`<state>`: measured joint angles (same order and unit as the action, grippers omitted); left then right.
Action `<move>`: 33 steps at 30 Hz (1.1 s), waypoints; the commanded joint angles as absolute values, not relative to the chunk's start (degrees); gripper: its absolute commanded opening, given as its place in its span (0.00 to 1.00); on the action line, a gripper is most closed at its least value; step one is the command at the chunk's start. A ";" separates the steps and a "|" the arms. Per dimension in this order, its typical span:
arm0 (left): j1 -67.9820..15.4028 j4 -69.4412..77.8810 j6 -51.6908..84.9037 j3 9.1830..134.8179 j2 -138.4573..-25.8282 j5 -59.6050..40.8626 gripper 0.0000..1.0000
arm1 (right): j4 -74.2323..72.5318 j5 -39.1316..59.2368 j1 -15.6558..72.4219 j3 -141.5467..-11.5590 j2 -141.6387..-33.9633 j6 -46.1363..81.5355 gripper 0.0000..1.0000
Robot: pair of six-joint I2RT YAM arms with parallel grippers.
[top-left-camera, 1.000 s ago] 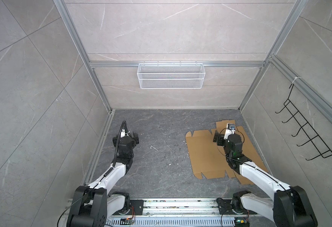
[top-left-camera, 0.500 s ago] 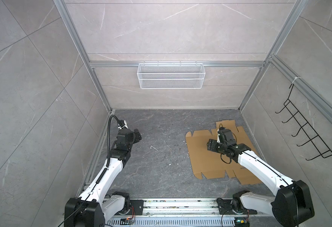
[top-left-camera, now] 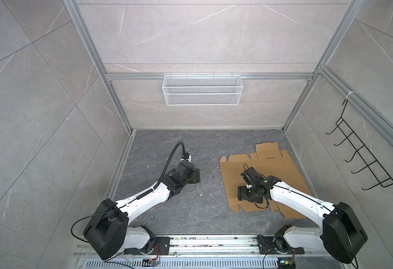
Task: Fold the paper box
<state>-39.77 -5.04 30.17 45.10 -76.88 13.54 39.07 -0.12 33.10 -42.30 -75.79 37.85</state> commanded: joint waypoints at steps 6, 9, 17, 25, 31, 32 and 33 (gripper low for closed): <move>-39.73 -2.96 30.03 46.72 -74.08 16.74 0.79 | 32.68 4.76 36.87 -42.00 -84.31 42.78 0.75; -39.73 -3.80 29.72 46.19 -72.94 17.95 0.79 | 29.75 6.98 39.15 -43.13 -87.73 44.73 0.75; -39.64 -6.15 28.56 45.35 -69.01 21.86 0.79 | 23.72 9.97 47.79 -55.07 -100.10 48.96 0.74; -38.24 -12.81 27.95 47.34 -63.86 26.46 0.79 | 11.51 19.70 51.86 -77.25 -116.39 55.42 0.73; -35.65 -22.50 28.74 51.95 -61.58 26.39 0.79 | 14.21 19.91 49.20 -83.96 -113.91 50.60 0.74; -35.69 -22.50 28.70 51.89 -61.24 25.38 0.79 | 15.70 19.59 47.97 -82.81 -112.24 49.00 0.74; -35.74 -22.47 29.07 51.77 -61.02 24.41 0.79 | 17.04 19.16 46.67 -81.38 -110.41 47.73 0.74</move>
<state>-35.70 -19.05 29.12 50.09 -63.02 24.95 13.78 18.94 49.89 -82.37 -115.33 51.37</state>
